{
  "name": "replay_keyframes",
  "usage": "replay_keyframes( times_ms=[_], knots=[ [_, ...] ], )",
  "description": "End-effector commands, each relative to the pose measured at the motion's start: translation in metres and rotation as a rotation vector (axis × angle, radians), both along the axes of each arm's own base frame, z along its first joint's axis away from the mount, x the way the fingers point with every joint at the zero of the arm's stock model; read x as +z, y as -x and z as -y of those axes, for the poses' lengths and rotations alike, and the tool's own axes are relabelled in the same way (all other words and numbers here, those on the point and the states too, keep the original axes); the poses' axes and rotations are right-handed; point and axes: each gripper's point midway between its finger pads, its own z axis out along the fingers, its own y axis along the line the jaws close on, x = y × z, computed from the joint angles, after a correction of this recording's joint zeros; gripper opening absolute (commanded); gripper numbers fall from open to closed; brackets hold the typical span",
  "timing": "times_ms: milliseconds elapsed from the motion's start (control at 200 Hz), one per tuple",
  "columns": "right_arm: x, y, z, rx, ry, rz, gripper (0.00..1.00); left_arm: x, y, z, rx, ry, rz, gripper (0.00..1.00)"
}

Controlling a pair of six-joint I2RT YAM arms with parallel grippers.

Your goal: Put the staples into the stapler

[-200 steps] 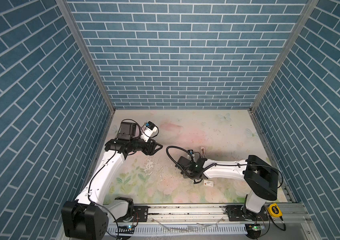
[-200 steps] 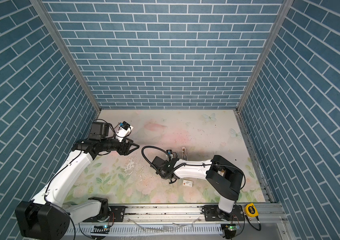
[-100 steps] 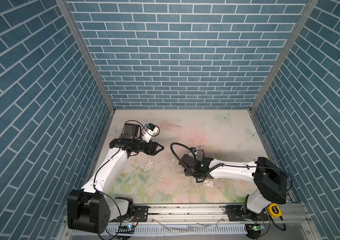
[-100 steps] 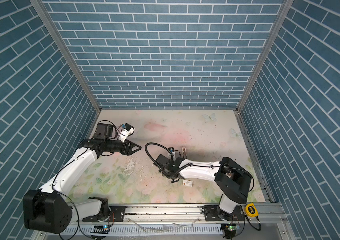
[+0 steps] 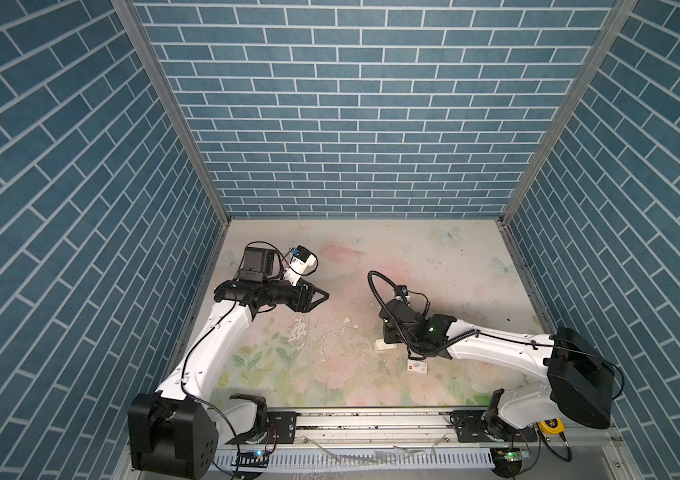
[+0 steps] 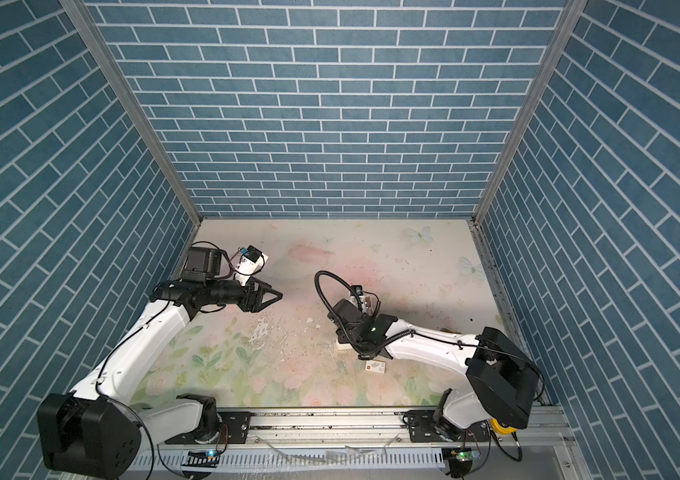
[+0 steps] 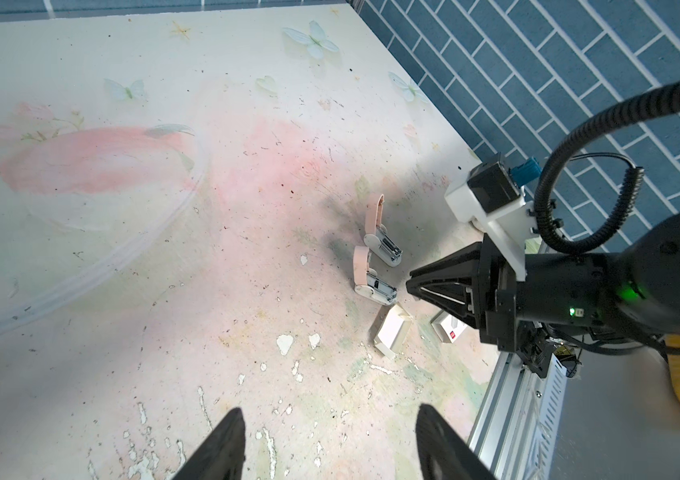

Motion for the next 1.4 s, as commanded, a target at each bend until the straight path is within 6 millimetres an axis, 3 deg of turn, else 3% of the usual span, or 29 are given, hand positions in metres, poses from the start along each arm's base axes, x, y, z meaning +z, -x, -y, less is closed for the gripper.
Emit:
replay_keyframes(
  times_ms=[0, 220, 470, 975, 1395],
  knots=[
    [0.008, -0.008, 0.013, 0.006, -0.009, 0.052, 0.0, 0.012, 0.001, 0.0, -0.026, 0.0, 0.039, 0.67],
    [0.014, -0.017, 0.039, -0.01, -0.012, 0.082, 0.0, 0.015, 0.003, -0.003, -0.031, -0.019, 0.061, 0.67],
    [0.014, -0.025, 0.051, 0.001, -0.007, 0.109, 0.0, 0.014, -0.001, -0.004, -0.025, -0.026, 0.063, 0.67],
    [0.009, -0.036, 0.037, 0.128, -0.017, 0.142, 0.0, 0.007, -0.005, -0.01, -0.011, -0.055, 0.067, 0.66],
    [-0.006, -0.041, 0.045, 0.137, 0.02, 0.151, 0.0, -0.001, -0.009, -0.012, -0.001, -0.077, 0.053, 0.66]
  ],
)
